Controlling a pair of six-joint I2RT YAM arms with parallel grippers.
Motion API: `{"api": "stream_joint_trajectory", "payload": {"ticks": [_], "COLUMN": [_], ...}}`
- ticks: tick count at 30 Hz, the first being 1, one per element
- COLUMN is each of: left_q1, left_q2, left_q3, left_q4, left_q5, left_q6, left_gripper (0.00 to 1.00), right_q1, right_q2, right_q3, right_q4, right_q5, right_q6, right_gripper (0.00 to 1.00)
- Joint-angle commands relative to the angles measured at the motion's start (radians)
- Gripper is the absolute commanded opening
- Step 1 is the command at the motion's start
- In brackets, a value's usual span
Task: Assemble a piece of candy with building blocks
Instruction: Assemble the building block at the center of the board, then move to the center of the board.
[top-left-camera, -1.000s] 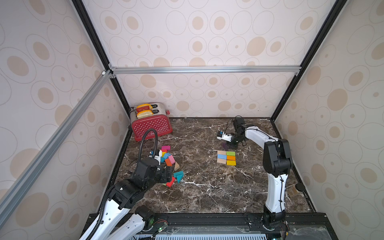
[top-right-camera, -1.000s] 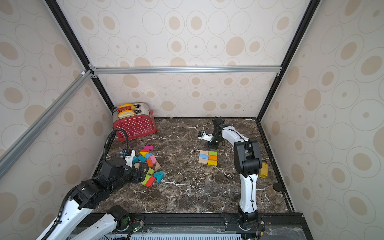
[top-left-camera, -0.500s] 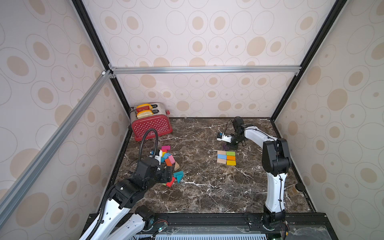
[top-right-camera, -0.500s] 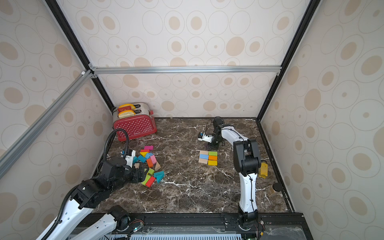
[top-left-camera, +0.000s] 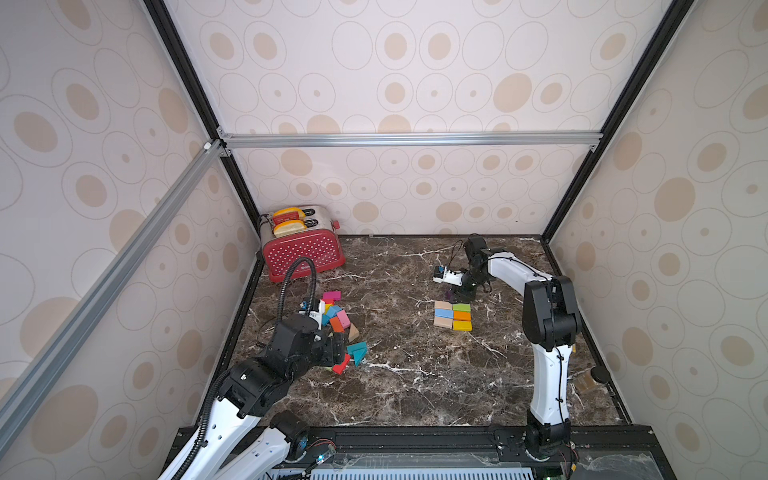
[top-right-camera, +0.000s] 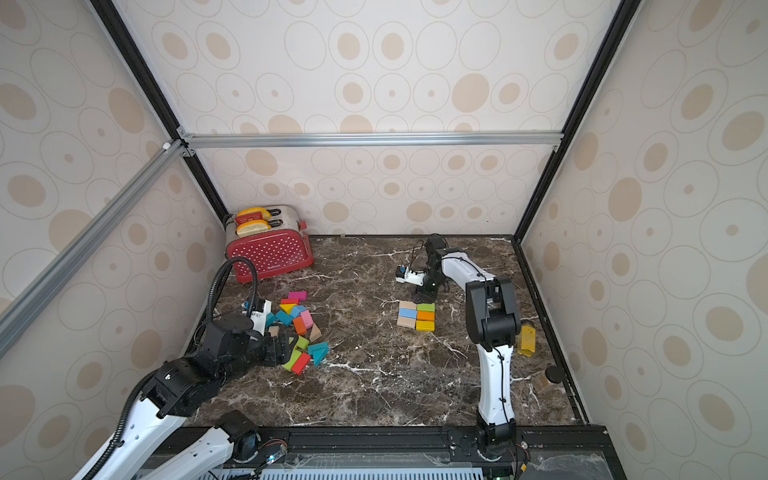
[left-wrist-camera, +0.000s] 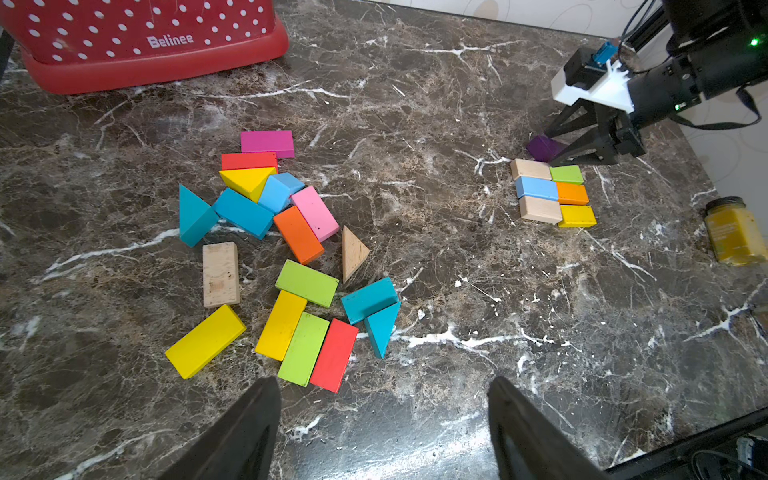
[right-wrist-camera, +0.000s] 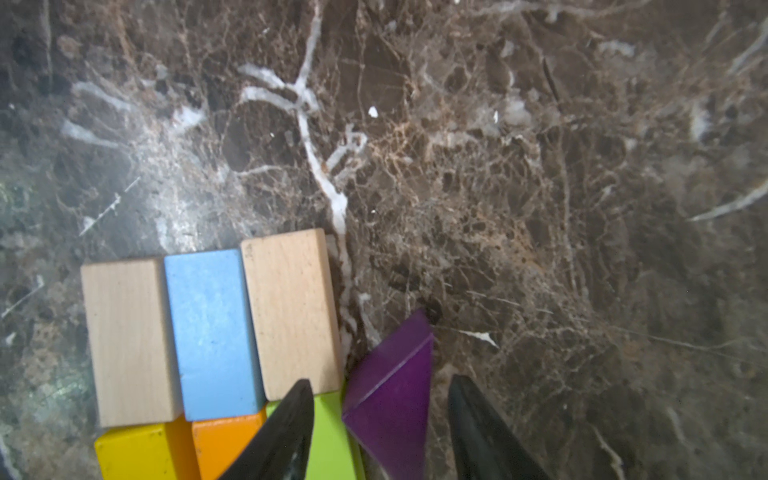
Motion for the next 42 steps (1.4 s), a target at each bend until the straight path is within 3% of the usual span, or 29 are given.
{"api": "stream_joint_trajectory", "payload": {"ticks": [1, 7, 13, 18, 24, 27, 33, 42], "left_q1": [0.009, 0.009, 0.009, 0.008, 0.008, 0.007, -0.055, -0.112], "left_q2": [0.002, 0.010, 0.019, 0.012, 0.037, 0.098, 0.293, 0.611], "left_q3": [0.001, 0.001, 0.001, -0.002, -0.085, -0.148, -0.182, -0.116], "left_q4": [0.003, 0.004, 0.001, 0.005, 0.076, 0.167, 0.264, 0.323], "left_q5": [-0.002, -0.006, -0.013, -0.031, 0.031, 0.101, 0.029, -0.014], "left_q6": [0.011, 0.011, 0.001, -0.021, -0.129, -0.149, -0.139, -0.107], "left_gripper": [0.80, 0.80, 0.80, 0.80, 0.79, 0.77, 0.74, 0.67], "right_q1": [-0.003, -0.004, 0.017, 0.165, 0.372, 0.396, 0.393, 0.393], "right_q2": [0.000, -0.091, -0.300, -0.471, -0.495, -0.503, -0.686, -0.941], "right_q3": [0.017, 0.026, -0.082, -0.341, -0.531, -0.599, -0.829, -1.033], "right_q4": [-0.013, 0.050, 0.166, 0.340, 0.497, 0.553, 0.666, 0.647], "right_q5": [-0.014, -0.020, -0.072, -0.154, -0.154, -0.097, 0.009, 0.052], "right_q6": [0.017, 0.130, 0.399, 0.528, 0.637, 0.769, 0.923, 0.927], "right_gripper": [0.62, 0.67, 0.67, 0.67, 0.67, 0.64, 0.63, 0.63]}}
